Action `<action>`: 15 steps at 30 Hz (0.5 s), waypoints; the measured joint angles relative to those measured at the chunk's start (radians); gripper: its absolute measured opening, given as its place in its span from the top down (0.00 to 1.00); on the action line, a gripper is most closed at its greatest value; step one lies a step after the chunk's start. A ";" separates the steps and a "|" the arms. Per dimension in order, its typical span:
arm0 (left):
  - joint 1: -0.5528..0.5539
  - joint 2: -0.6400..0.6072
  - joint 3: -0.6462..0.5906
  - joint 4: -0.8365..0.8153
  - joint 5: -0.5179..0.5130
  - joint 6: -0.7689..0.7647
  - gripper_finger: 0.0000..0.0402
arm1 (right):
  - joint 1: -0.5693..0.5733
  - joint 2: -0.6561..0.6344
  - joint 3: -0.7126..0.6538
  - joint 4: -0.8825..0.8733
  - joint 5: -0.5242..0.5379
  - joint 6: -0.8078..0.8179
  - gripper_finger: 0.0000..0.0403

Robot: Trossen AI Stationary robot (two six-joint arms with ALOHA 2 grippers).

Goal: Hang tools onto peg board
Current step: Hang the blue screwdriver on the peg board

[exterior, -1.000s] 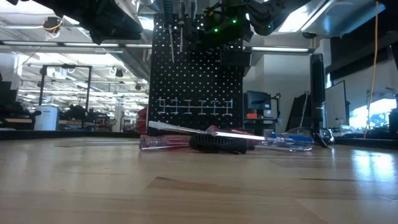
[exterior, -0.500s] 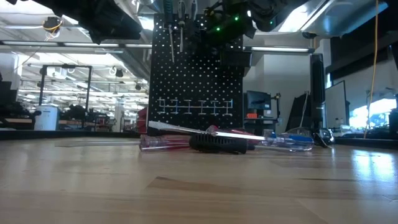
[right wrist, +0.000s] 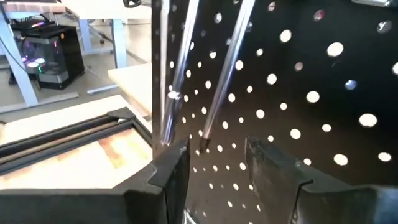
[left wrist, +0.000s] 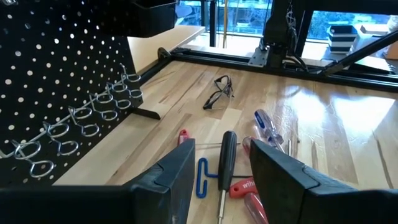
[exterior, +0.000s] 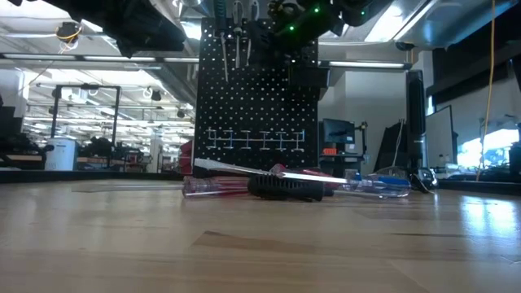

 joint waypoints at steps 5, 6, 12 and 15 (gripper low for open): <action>0.000 0.000 0.000 -0.001 0.000 -0.001 0.64 | 0.015 -0.023 0.000 -0.063 -0.008 -0.002 0.61; 0.000 0.000 0.000 0.000 0.000 -0.002 0.64 | 0.023 -0.030 0.000 -0.084 -0.009 -0.003 0.61; 0.000 0.000 0.000 0.001 0.000 -0.003 0.64 | 0.080 -0.098 0.000 -0.170 0.028 -0.045 0.61; 0.000 0.000 0.000 0.000 0.000 -0.005 0.64 | 0.114 -0.142 0.000 -0.228 0.043 -0.054 0.61</action>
